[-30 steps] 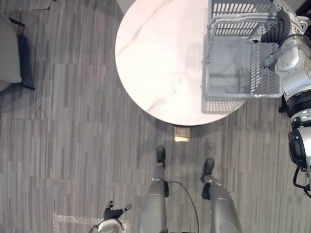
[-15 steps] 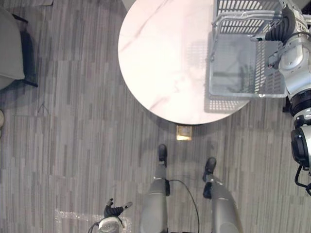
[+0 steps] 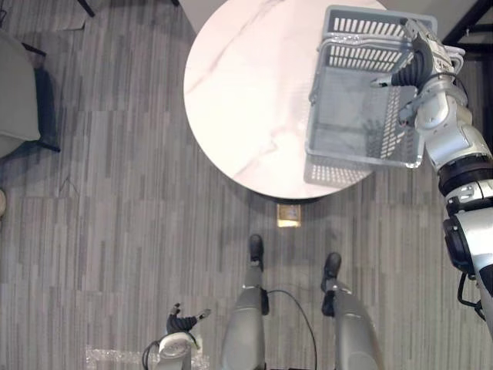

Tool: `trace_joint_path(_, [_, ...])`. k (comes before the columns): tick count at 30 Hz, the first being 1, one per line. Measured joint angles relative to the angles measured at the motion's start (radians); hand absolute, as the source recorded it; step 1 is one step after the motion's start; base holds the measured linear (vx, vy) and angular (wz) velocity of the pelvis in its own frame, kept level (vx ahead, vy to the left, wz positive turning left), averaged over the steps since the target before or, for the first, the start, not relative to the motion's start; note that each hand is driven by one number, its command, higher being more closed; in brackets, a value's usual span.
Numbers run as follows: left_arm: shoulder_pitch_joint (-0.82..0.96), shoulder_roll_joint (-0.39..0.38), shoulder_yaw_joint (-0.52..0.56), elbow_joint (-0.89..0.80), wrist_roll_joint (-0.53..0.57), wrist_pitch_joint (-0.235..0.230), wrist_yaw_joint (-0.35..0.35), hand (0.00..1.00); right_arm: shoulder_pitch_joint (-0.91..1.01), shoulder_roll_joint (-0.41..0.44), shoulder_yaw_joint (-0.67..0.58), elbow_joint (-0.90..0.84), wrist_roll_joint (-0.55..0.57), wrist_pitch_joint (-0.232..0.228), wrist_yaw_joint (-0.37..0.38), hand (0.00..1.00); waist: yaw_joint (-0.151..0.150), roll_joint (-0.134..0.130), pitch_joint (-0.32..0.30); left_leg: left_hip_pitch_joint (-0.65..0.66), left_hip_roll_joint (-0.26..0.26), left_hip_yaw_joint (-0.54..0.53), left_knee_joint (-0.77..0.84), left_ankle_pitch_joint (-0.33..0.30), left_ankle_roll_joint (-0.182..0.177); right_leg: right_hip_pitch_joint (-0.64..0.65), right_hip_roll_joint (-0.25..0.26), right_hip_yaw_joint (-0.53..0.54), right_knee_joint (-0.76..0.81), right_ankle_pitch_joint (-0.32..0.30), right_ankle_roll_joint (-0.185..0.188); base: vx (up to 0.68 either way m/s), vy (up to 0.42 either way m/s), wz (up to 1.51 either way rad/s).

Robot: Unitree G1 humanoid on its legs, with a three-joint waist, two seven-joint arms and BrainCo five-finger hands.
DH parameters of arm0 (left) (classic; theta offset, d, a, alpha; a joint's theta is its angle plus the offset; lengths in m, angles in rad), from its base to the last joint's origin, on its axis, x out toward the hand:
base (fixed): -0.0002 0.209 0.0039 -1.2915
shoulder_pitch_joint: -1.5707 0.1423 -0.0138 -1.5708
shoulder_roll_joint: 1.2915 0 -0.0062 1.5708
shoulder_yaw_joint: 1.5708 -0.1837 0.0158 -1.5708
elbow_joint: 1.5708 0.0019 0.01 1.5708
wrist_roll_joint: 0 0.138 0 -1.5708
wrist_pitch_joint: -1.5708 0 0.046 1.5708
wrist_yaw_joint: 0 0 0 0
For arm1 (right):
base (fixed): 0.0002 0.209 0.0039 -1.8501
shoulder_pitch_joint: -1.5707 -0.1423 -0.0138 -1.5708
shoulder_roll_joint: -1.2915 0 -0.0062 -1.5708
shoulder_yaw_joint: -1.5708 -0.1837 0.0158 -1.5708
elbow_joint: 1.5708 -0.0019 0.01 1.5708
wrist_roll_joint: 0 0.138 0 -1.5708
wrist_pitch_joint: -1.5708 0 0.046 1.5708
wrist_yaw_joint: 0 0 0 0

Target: Pick vegetable in the basket

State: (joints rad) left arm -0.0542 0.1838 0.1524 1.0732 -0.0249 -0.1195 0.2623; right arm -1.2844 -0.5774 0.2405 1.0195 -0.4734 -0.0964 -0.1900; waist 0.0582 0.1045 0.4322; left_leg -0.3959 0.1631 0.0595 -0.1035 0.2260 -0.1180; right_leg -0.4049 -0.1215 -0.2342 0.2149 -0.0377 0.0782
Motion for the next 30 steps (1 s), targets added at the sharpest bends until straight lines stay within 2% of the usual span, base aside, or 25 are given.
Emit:
trace_joint_path(18, [-0.002,0.0,0.0,0.001,0.0,0.0,0.007,0.0,0.009,0.028,-0.017,0.015,-0.037,0.002,-0.005,0.0,0.007,-0.001,0.0,0.019,0.002,0.009,0.0,0.002,-0.002,0.007,0.001,0.011,0.013,0.0,0.0,0.01,-0.01,-0.01])
trace_joint_path(30, [-0.002,0.013,0.012,0.002,0.0,0.0,0.012,0.0,-0.039,0.003,-0.021,0.057,-0.033,0.028,0.004,0.0,0.014,-0.001,0.0,-0.003,-0.003,-0.02,0.0,0.007,0.002,0.004,-0.004,-0.018,0.012,-0.002,-0.001,0.01,-0.01,0.06])
